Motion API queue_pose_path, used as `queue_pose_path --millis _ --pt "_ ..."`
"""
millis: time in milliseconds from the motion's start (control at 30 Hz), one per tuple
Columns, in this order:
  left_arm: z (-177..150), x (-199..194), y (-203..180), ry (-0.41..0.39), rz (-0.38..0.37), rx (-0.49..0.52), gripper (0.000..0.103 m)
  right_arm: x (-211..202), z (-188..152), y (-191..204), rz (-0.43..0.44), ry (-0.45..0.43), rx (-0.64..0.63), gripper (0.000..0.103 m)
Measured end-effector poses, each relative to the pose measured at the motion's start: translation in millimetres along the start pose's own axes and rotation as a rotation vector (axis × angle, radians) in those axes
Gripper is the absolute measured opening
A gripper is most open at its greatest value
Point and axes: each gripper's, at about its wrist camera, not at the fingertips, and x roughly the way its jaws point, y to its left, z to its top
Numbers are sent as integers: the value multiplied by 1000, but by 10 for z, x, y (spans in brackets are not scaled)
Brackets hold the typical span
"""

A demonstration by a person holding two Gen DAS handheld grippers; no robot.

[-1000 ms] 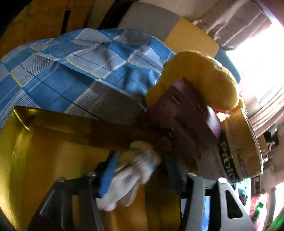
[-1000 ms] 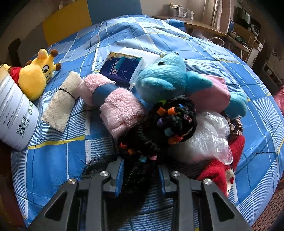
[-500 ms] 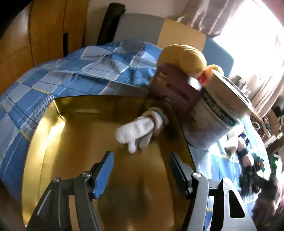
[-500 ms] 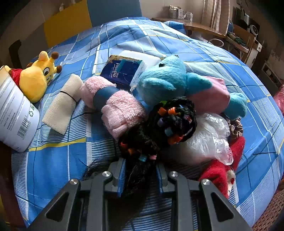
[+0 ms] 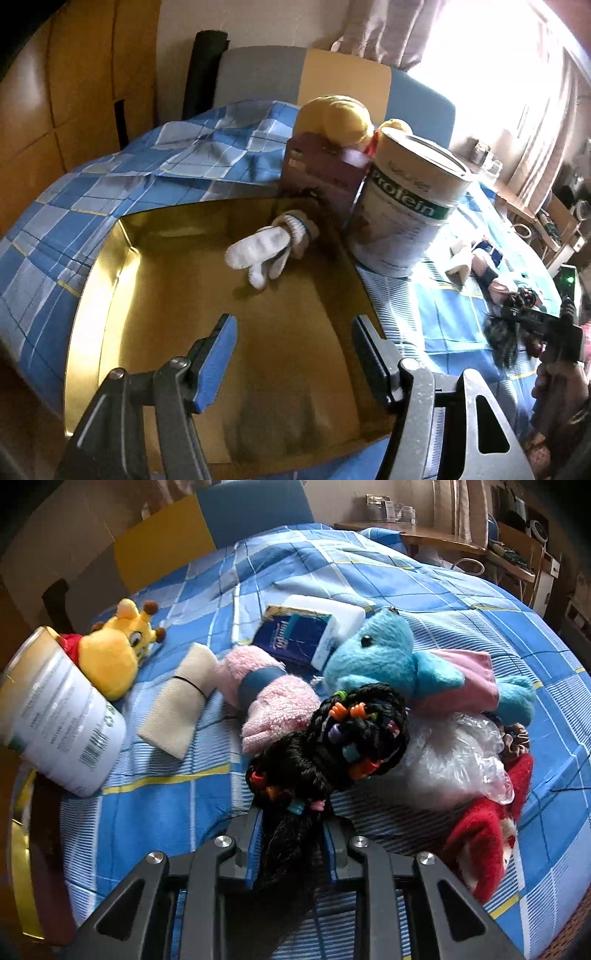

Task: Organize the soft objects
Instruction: 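Grasp the black-haired doll by its braids with the right gripper and lift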

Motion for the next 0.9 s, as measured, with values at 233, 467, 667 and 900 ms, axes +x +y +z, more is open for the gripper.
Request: queue_pose_path --millis 233,467,667,900 --pt "-29 -50 -62 -2 -18 13 67 -244 112 117 83 -72 -3 25" --pt "-74 -49 -81 4 -30 27 67 -460 301 413 148 -134 -58 25" --pt "-97 -62 -74 1 -25 31 67 -722 535 837 197 -205 -147 25" --pt "-105 -125 -18 -24 -1 31 69 -1116 647 1490 308 -288 -289 25"
